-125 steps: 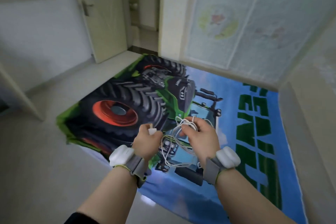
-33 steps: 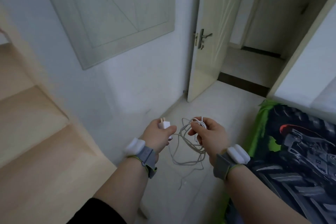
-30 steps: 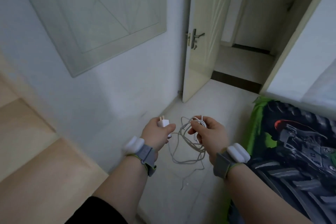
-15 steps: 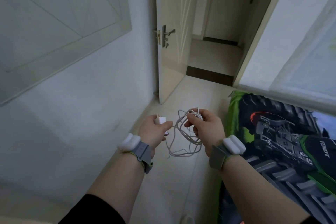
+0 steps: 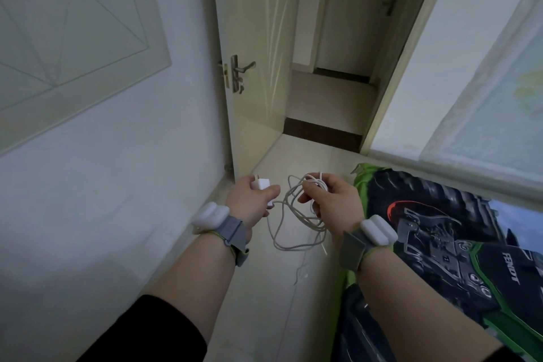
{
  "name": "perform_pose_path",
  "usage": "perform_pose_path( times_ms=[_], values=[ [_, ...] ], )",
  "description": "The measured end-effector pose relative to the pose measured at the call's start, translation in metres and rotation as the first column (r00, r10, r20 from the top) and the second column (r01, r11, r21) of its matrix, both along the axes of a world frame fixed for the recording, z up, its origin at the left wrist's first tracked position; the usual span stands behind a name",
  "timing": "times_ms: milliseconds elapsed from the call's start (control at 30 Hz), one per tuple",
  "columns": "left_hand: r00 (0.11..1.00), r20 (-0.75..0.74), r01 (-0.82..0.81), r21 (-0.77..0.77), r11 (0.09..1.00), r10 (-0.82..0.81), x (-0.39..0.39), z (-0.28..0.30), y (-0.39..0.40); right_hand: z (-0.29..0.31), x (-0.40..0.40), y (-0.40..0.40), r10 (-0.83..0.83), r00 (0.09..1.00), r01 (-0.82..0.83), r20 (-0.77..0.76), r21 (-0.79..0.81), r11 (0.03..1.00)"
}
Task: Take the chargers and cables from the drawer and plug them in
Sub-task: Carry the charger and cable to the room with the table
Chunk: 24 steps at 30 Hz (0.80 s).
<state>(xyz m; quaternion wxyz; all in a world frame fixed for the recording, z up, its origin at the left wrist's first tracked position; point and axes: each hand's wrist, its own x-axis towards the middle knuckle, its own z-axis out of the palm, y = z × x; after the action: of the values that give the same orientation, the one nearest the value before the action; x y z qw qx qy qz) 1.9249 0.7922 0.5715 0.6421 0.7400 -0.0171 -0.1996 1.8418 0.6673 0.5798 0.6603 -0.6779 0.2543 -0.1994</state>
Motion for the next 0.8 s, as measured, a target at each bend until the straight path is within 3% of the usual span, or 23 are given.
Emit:
perform_pose_path(
  times_ms=[800],
  values=[
    [0.962, 0.036, 0.269, 0.079, 0.96, -0.272, 0.244, 0.002, -0.183, -0.006, 0.218, -0.158, -0.31, 0.95, 0.308, -0.033, -0.046, 0.95]
  ],
)
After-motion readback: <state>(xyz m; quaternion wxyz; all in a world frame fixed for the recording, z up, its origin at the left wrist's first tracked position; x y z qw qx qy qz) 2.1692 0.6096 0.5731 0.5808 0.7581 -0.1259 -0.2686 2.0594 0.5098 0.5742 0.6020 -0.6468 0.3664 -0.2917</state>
